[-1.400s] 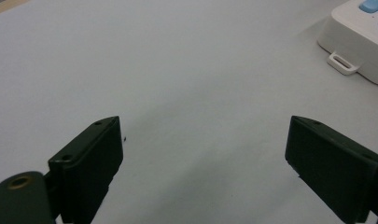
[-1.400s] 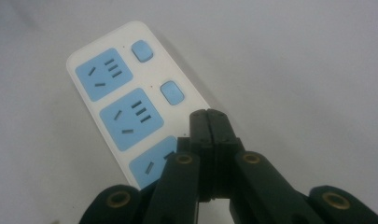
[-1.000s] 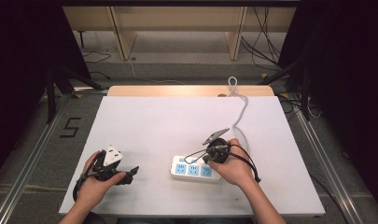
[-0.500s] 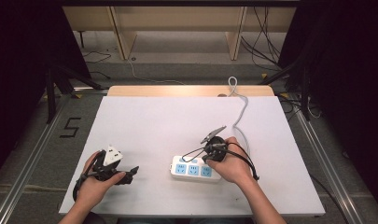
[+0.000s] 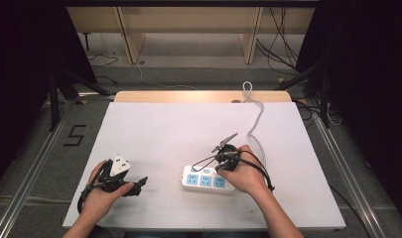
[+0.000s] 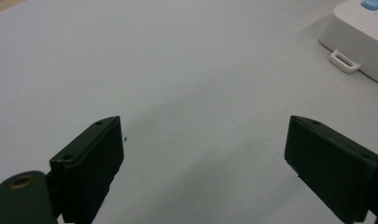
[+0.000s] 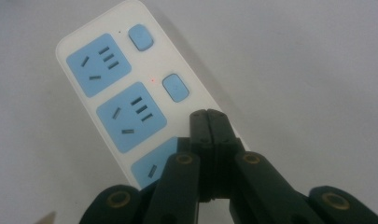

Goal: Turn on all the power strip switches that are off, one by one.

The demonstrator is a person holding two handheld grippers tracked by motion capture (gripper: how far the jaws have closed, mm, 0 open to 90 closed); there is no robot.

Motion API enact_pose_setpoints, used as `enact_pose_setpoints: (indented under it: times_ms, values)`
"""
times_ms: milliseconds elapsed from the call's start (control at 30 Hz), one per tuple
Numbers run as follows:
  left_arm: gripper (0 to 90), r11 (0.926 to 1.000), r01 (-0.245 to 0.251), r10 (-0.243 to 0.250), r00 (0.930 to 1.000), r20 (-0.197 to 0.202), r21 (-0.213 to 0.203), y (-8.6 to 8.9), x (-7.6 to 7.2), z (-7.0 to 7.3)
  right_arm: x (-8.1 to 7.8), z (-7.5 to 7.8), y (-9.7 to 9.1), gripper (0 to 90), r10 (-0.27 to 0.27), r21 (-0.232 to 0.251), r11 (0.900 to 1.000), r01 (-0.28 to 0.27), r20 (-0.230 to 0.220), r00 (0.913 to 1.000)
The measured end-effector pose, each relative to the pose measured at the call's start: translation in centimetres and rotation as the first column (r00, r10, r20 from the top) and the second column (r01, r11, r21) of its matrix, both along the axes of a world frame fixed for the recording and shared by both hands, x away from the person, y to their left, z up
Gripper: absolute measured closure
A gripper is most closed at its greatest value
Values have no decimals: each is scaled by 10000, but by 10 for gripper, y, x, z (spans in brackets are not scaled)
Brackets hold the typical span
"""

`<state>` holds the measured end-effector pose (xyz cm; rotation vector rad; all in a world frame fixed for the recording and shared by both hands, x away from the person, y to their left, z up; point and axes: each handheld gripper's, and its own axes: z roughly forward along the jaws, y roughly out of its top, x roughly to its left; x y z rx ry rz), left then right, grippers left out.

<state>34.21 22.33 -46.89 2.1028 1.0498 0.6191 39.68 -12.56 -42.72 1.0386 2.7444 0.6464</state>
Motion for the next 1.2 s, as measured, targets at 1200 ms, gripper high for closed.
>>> enact_pose_setpoints:
  times_ms: [1200]
  values:
    - [115,10000,6,-6,10000,21,17,-1,0,0,4,-6,5,900,-180,-643,9978,185,88,9998]
